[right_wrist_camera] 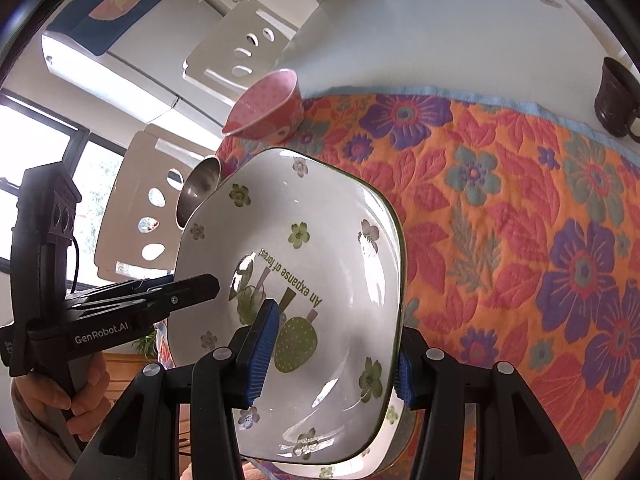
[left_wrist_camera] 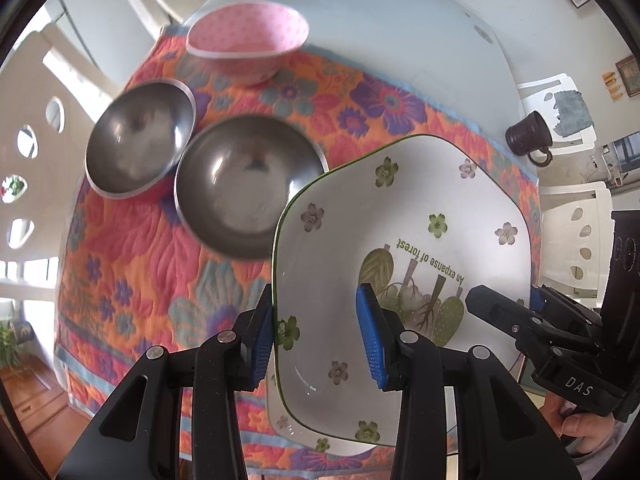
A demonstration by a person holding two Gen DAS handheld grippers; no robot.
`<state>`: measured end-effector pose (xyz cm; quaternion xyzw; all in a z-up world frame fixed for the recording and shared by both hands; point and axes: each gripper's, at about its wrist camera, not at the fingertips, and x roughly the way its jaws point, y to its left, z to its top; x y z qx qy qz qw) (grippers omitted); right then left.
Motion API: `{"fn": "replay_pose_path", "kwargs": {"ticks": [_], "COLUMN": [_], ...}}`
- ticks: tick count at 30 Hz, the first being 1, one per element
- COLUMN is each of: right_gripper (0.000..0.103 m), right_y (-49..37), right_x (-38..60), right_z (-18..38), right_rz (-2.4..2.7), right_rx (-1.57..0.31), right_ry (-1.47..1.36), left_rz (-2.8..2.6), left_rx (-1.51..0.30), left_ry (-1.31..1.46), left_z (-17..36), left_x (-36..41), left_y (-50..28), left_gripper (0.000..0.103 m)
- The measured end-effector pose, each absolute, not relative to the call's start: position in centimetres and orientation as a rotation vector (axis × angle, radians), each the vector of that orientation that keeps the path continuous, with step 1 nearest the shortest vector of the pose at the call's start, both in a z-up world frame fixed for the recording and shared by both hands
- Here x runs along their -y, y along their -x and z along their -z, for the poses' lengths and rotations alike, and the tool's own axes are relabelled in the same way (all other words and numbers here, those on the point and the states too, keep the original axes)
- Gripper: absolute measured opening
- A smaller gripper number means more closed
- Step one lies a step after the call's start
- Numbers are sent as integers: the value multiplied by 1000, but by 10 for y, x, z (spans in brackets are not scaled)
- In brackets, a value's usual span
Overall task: Organize plates and bowls
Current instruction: 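Lift the second hexagonal plate with both grippers and carry it toward the stack, then lower the held hexagonal plate onto the plate stack with both grippers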
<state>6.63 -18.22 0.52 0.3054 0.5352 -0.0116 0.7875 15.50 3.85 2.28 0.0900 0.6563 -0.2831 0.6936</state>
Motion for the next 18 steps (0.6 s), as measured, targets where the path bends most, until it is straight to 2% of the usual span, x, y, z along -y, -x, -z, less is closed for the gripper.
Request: {"fn": "replay_pose_path", "kwargs": {"ticks": [18], "right_gripper": [50], "right_y": [-35], "right_x": [135], "right_z": [30], "right_rz": [20], "right_rx": [-1253], "right_ry": [-677], "left_rz": [633], "left_rx": [-1518], "left_ry": [-207], "left_z": [15], "left_x": [-75], "left_y": [-127], "left_gripper": [35]}}
